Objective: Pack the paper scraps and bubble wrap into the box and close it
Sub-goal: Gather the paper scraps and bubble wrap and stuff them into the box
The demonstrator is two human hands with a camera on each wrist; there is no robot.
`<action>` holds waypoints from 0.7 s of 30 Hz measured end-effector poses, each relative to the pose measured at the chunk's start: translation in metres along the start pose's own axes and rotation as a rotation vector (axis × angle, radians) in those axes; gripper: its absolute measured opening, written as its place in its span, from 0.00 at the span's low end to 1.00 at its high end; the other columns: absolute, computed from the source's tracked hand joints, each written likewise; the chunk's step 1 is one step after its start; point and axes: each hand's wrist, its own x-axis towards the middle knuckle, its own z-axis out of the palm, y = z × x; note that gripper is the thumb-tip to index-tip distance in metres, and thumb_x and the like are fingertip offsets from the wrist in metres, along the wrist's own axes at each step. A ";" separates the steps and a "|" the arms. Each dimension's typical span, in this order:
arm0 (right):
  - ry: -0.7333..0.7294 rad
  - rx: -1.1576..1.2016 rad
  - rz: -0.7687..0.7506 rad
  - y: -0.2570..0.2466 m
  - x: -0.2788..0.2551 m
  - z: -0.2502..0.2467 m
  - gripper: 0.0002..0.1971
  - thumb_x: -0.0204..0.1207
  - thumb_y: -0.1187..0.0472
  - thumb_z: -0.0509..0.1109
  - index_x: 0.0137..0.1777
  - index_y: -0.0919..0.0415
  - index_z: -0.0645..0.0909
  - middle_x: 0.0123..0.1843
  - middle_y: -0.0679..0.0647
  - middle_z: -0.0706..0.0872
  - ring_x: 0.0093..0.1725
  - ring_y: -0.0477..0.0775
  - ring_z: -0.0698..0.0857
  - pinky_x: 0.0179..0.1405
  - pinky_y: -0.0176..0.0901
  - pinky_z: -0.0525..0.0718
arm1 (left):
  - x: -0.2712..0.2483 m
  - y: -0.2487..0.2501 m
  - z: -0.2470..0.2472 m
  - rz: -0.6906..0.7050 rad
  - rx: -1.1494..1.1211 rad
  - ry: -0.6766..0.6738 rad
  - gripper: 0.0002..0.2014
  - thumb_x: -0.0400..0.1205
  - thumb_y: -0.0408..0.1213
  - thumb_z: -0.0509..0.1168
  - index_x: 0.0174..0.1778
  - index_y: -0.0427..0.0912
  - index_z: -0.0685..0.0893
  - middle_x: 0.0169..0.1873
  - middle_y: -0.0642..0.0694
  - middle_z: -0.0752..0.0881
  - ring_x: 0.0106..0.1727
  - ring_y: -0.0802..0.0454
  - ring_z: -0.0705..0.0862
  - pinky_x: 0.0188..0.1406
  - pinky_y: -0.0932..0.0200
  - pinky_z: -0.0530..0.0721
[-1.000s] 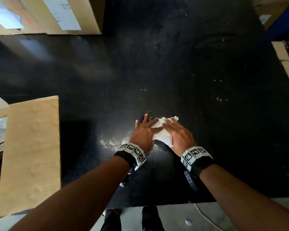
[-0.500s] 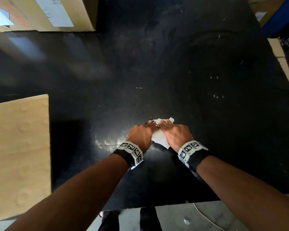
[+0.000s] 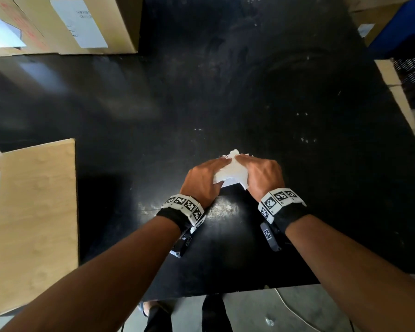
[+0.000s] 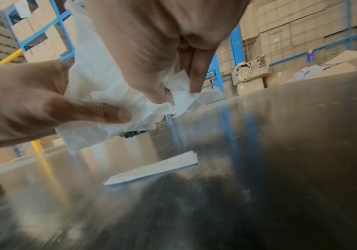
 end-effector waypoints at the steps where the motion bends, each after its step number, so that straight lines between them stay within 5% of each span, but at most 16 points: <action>1: 0.012 0.005 0.014 0.004 -0.001 -0.002 0.22 0.69 0.76 0.74 0.61 0.58 0.89 0.57 0.55 0.94 0.49 0.63 0.94 0.44 0.57 0.93 | 0.002 0.002 -0.002 0.004 0.000 0.001 0.31 0.72 0.29 0.77 0.72 0.50 0.85 0.67 0.48 0.89 0.65 0.49 0.88 0.66 0.48 0.86; 7: 0.081 0.006 0.124 0.024 -0.010 -0.015 0.27 0.68 0.80 0.71 0.66 0.60 0.89 0.62 0.55 0.92 0.57 0.61 0.93 0.55 0.57 0.92 | 0.007 0.014 -0.004 -0.043 0.067 -0.078 0.28 0.77 0.32 0.72 0.75 0.51 0.82 0.68 0.48 0.88 0.63 0.47 0.88 0.67 0.47 0.86; 12: 0.104 -0.015 0.174 0.048 -0.020 -0.018 0.29 0.67 0.81 0.73 0.67 0.59 0.89 0.61 0.55 0.92 0.55 0.61 0.93 0.56 0.55 0.92 | 0.000 0.011 0.010 -0.040 0.219 -0.251 0.18 0.79 0.50 0.69 0.65 0.52 0.84 0.63 0.53 0.87 0.53 0.46 0.89 0.54 0.46 0.89; 15: 0.124 -0.001 0.136 0.060 -0.030 -0.008 0.29 0.66 0.82 0.73 0.65 0.61 0.89 0.61 0.56 0.93 0.54 0.61 0.94 0.53 0.56 0.93 | 0.002 0.010 0.016 0.005 0.290 -0.303 0.11 0.87 0.44 0.64 0.61 0.48 0.85 0.59 0.47 0.90 0.49 0.42 0.90 0.53 0.47 0.88; 19: 0.177 0.050 0.073 0.072 -0.044 0.005 0.30 0.62 0.83 0.76 0.64 0.62 0.89 0.61 0.57 0.92 0.57 0.58 0.93 0.50 0.57 0.93 | 0.008 0.006 0.022 0.005 0.366 -0.295 0.15 0.93 0.42 0.55 0.62 0.44 0.86 0.45 0.43 0.91 0.35 0.47 0.83 0.44 0.58 0.82; 21: 0.197 0.065 0.053 0.074 -0.049 0.005 0.31 0.61 0.84 0.75 0.64 0.63 0.89 0.61 0.58 0.92 0.58 0.57 0.93 0.51 0.56 0.93 | 0.009 0.004 0.021 0.015 0.355 -0.312 0.13 0.92 0.42 0.57 0.64 0.46 0.86 0.45 0.44 0.92 0.35 0.47 0.85 0.50 0.56 0.87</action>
